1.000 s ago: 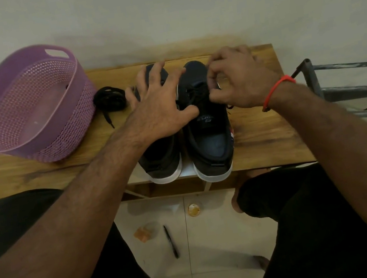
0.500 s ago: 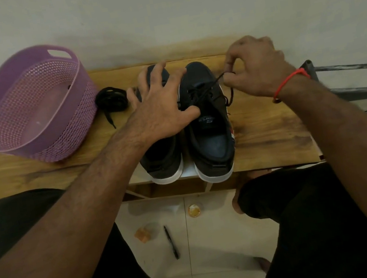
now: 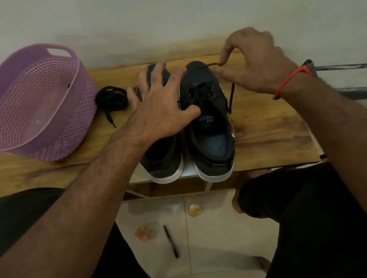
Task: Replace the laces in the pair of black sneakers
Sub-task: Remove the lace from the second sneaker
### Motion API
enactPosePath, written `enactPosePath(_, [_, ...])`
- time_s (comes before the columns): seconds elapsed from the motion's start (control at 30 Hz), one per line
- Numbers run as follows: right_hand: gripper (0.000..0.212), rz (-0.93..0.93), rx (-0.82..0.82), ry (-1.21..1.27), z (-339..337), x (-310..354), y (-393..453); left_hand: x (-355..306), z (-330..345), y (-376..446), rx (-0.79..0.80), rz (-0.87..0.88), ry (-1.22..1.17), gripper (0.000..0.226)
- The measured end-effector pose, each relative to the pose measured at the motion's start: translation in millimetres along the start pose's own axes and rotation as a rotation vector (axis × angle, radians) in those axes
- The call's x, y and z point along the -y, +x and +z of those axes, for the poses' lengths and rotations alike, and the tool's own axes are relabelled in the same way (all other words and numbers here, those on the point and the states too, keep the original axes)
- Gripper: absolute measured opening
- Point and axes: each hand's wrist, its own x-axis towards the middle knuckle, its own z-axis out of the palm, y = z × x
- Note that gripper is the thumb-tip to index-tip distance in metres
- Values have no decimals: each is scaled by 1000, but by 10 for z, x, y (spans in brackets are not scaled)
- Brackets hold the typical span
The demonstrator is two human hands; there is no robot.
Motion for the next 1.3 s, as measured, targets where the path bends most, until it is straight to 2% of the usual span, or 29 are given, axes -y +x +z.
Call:
enactPosePath(0.13, [47,-72,261,-148,141,139,-118,-13,-2,-3,12,-4,5,87])
enactPosePath(0.27, [44,-112,263,-148,245,223,-138,4,2,-7,14,7,11,92])
enactPosePath(0.4, [37,68,314,-88,63,126,-95,-6,-17,-8,3,6,7,87])
enactPosePath(0.53, [27,134,386,-41,-83,83,-83,-17,-47,-14,38,2,-6,85])
enactPosePath(0.67, [27,178,427,92,-58,112,-86,-106,-45,-64,21,80,-37,68])
enactPosePath(0.8, [23,166,420,144,-53,137,-89,-206,98,-118,-103,195,58,41])
enactPosePath(0.9, [19,164,417,156,-63,127,-97,-254,196,-98,-162,178,133,30])
enactPosePath(1.1, [19,132,443,137,-70,135,-102,-275,127,-15,-196,193,128,15])
enactPosePath(1.17, [18,118,458,109,-98,138,-114,-234,49,14,-220,137,92,15])
enactPosePath(1.3, [18,108,467,88,-118,137,-128,10,-175,97,-314,-151,-52,13])
